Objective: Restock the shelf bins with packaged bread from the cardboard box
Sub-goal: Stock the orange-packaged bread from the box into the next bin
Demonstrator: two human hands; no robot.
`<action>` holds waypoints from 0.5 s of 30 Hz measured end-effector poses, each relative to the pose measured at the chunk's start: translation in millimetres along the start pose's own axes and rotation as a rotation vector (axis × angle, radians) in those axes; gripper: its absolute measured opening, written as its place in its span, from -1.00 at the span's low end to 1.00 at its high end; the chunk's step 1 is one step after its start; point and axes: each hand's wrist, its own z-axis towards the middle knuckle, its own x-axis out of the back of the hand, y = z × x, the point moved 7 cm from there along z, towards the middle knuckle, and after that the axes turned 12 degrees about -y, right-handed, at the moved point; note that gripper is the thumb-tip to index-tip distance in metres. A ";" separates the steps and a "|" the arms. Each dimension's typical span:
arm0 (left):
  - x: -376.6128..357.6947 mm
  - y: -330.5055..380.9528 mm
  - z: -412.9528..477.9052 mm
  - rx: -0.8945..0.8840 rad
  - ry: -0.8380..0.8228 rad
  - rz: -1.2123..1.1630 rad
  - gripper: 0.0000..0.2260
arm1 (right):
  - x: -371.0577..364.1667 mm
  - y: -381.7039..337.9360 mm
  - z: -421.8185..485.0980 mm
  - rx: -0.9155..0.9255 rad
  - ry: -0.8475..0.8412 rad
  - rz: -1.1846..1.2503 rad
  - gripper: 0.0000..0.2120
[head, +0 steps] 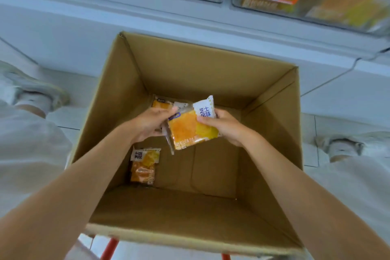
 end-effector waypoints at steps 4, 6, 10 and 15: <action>8.3 -4.5 10.6 -0.022 0.133 -0.118 -0.51 | 6.8 7.8 0.5 0.023 0.032 0.062 -0.72; 28.0 -17.2 27.2 -0.053 0.291 -0.127 -0.55 | 19.3 18.3 6.2 0.042 0.106 0.105 -0.71; 65.0 -44.5 64.6 -0.058 0.555 0.047 -0.48 | 40.8 46.1 30.5 0.006 0.178 0.162 -0.72; 91.7 -76.9 113.5 -0.052 0.585 0.179 -0.24 | 52.8 66.4 59.6 -0.039 0.210 0.197 -0.82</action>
